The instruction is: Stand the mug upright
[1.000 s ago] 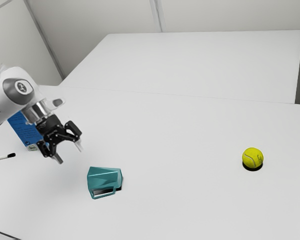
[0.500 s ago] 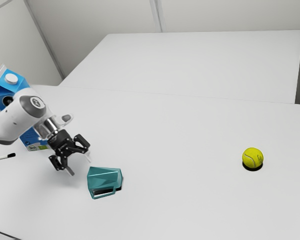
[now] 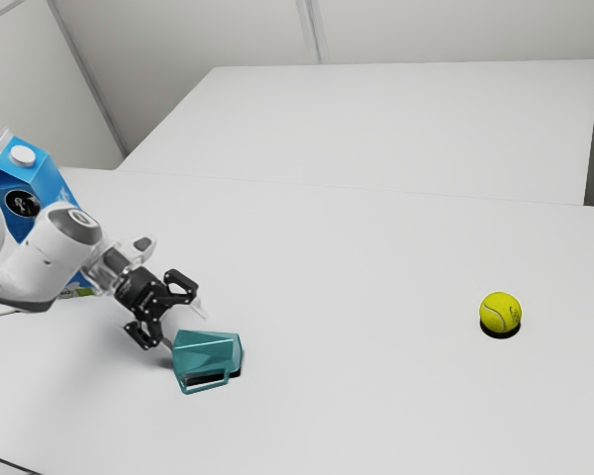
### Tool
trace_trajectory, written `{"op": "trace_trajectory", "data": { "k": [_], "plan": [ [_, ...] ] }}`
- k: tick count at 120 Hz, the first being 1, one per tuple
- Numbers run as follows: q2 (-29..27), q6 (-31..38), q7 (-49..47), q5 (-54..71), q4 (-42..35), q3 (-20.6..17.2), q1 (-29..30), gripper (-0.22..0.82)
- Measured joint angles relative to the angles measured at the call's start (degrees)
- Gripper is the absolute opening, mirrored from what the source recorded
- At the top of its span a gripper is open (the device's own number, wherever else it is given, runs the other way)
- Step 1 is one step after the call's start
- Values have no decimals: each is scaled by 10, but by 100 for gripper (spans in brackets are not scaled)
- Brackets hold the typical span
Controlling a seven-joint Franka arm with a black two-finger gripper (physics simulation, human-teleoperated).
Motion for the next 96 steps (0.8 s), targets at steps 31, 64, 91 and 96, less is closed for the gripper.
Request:
{"op": "trace_trajectory", "data": {
  "k": [31,64,91,96],
  "plan": [
    [16,3,7,-45,-2,-19,-3,52],
    [1,5,8,-34,5,-28,-12,-2],
    [-18,7,3,-31,10,-46,-16,-13],
    [-19,9,1,-30,11,-48,-18,-14]
  ]
}}
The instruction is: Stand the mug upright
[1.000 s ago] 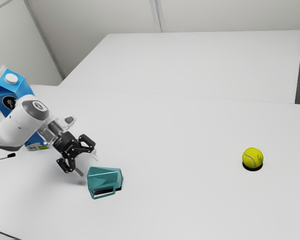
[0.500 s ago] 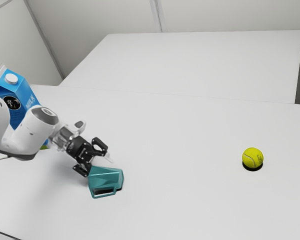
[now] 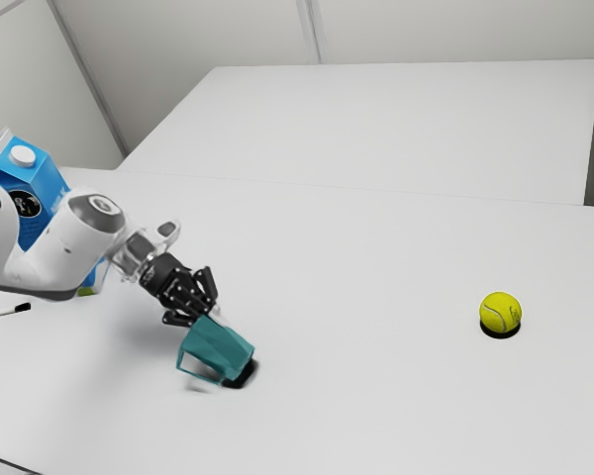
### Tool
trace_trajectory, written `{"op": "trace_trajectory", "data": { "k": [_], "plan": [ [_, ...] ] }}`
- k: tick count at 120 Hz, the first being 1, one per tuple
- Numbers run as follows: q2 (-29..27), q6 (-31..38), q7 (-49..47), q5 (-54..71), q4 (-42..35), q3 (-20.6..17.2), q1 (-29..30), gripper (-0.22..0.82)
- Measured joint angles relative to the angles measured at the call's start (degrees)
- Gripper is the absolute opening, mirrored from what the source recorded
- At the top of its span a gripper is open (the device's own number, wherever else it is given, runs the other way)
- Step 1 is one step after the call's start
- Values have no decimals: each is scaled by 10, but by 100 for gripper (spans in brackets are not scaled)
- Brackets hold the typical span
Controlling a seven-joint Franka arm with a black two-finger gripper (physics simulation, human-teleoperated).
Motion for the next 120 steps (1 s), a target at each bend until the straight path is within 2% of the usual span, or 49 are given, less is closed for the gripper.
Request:
{"op": "trace_trajectory", "data": {
  "k": [24,57,78,120],
  "plan": [
    [-32,31,-12,51,2,-13,-18,-16],
    [-61,113,-45,253,53,-58,-74,-17],
    [-61,174,-64,355,65,-61,-130,-17],
    [-50,240,-90,445,65,-63,-212,-17]
  ]
}}
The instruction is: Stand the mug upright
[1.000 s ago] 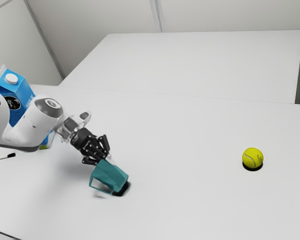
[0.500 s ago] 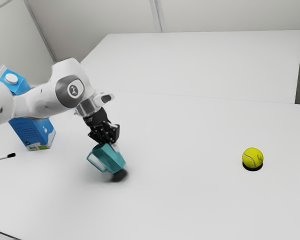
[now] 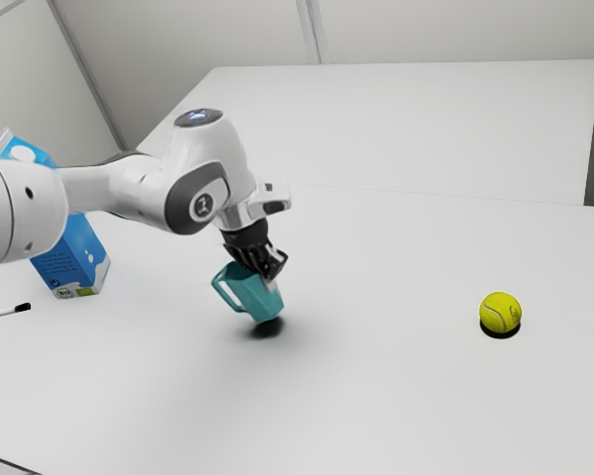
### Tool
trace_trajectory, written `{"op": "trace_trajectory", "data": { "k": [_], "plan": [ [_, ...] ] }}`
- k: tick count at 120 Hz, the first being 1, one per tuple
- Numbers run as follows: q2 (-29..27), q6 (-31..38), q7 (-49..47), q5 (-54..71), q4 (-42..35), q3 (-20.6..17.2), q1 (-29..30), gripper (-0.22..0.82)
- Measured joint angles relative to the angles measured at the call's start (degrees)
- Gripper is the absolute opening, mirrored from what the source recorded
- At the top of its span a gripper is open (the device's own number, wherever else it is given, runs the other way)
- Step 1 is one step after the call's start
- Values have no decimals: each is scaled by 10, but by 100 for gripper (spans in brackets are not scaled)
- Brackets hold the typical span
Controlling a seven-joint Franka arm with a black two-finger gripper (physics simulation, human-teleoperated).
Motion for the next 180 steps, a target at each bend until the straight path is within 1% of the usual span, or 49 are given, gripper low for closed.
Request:
{"op": "trace_trajectory", "data": {
  "k": [12,20,26,37,42,52,84,105,113,122,133,146,159,167,180],
  "plan": [
    [12,9,-4,17,1,4,-19,-17],
    [20,13,-7,24,3,8,-14,-17],
    [31,15,-8,27,6,10,8,-17],
    [55,18,-11,33,20,11,80,-17],
    [67,19,-13,35,27,12,95,-17],
    [81,20,-15,37,35,12,88,-17],
    [92,28,-22,41,38,12,81,-18],
    [82,25,-17,33,39,12,81,21],
    [72,23,-15,32,39,12,80,32],
    [61,19,-14,32,39,12,80,40],
    [48,14,-13,32,39,12,79,47],
    [24,7,-11,32,37,12,74,53],
    [-6,-2,-10,31,36,12,69,56],
    [-14,-5,-10,31,39,13,64,57],
    [-17,-17,-9,31,79,22,50,58]
  ]
}}
